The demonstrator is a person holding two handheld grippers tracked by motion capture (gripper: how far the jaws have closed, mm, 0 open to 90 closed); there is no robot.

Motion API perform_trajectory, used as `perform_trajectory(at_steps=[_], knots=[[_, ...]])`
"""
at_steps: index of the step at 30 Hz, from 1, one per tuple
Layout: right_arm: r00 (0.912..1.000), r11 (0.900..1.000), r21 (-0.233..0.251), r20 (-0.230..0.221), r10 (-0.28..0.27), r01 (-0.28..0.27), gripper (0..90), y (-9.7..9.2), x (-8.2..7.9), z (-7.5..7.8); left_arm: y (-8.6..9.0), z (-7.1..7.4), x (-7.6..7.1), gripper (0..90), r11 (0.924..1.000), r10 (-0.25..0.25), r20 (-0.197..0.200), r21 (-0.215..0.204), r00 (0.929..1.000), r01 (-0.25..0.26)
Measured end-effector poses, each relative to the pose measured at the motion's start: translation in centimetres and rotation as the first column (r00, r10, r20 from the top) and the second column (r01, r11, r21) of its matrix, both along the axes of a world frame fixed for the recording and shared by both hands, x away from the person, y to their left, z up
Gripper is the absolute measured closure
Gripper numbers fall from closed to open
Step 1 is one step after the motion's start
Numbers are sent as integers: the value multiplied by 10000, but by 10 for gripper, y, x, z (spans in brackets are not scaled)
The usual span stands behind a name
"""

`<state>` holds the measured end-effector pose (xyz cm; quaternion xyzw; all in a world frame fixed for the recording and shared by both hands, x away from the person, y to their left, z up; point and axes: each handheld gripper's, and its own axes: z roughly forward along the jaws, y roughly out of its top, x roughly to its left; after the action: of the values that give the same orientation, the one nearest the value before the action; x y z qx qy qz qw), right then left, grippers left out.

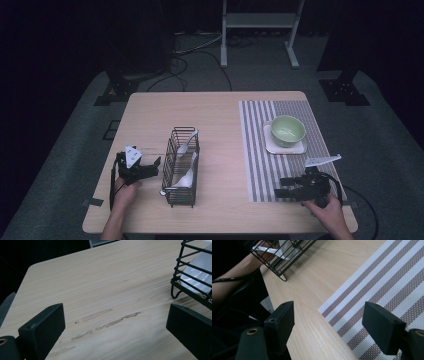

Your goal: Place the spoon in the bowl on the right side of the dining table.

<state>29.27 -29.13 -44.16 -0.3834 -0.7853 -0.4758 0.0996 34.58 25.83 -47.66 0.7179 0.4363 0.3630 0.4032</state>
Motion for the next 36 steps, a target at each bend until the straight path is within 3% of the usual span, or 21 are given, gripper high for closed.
perform_trajectory(at_steps=[5, 9, 22, 24, 36], knots=[[9996, 9994, -200, -81, 275, -276, 247, 6, 4, 2, 1, 0, -2, 11, 10000, 24, -6, 48, 10000, -24], [9991, 9980, -489, 83, 415, -411, 216, 13, 6, 15, 2, 0, -2, 11, 10000, 75, 31, -20, 10000, -74], [9973, 9946, -739, 72, 737, -730, 206, 30, 15, 30, 2, 0, -3, 11, 10000, 51, 36, 32, 10000, -51], [9977, 9923, -1075, 227, 641, -613, 199, 36, 17, 34, 2, 0, -3, 11, 10000, 59, 45, 40, 10000, -60], [9944, 9865, -1319, 309, 1015, -966, 185, 52, 23, 46, 2, 0, -3, 11, 10000, 49, 31, 43, 10000, -49]])
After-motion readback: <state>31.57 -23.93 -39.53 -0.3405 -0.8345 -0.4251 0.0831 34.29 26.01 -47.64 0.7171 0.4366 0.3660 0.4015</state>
